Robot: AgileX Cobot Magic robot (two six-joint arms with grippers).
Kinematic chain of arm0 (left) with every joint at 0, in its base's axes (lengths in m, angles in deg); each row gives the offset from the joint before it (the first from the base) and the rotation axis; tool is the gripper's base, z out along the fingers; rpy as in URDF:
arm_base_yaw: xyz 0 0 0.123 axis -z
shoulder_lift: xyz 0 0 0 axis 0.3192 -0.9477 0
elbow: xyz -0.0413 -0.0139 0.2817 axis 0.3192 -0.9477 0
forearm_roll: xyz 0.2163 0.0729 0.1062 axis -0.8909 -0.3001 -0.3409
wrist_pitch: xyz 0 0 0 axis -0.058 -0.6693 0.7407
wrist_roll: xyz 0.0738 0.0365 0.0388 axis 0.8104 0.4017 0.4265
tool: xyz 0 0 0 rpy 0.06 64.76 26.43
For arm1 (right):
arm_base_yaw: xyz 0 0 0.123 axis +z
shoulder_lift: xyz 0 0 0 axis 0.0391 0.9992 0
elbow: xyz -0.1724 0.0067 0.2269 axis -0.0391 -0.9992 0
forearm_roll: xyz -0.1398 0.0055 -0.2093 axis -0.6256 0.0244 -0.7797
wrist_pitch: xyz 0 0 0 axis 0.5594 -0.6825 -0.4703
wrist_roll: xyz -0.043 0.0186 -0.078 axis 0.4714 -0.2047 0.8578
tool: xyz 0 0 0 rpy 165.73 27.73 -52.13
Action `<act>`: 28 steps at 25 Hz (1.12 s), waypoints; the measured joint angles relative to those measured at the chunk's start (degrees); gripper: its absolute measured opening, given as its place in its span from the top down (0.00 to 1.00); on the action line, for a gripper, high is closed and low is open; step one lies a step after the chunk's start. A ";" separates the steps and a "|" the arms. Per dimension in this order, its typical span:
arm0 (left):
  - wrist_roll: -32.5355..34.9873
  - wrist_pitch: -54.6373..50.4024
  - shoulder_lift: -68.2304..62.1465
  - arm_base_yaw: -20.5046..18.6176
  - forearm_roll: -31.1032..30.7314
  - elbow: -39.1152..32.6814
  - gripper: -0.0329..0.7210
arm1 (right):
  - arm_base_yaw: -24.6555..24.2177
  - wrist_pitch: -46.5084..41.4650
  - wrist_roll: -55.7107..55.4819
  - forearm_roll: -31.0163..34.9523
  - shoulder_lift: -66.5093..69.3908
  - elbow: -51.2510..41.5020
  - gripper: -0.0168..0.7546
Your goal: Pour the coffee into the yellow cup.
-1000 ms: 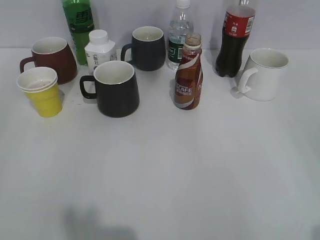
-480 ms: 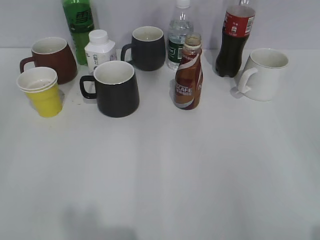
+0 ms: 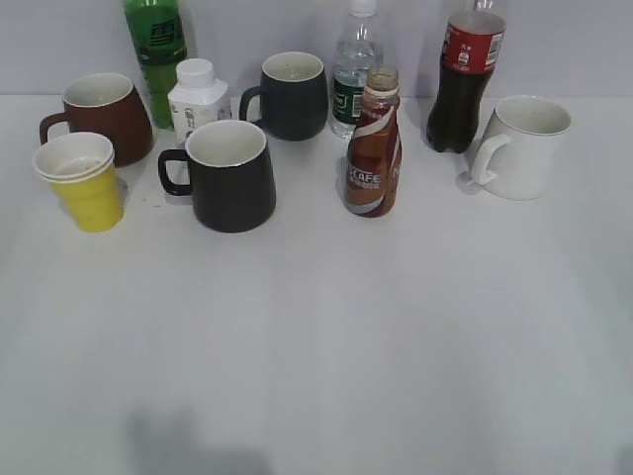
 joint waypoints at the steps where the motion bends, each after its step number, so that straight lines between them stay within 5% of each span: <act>1: 0.00 0.00 0.00 0.00 0.32 0.00 0.64 | 0.00 0.00 0.00 0.00 0.00 0.00 0.38; 6: 0.00 2.69 0.00 1.15 2.41 0.99 0.64 | 0.00 1.61 -0.16 0.09 0.22 0.72 0.38; 14: 0.00 25.34 -5.67 3.67 2.53 1.24 0.64 | 0.00 22.67 -0.58 12.78 10.01 1.64 0.38; 21: 0.00 39.55 -19.28 3.67 4.39 -2.03 0.63 | 3.42 38.58 2.30 13.96 25.81 1.64 0.38; 28: 0.00 53.15 -40.23 3.67 5.19 -3.09 0.34 | 11.53 50.79 6.66 13.96 43.12 1.64 0.38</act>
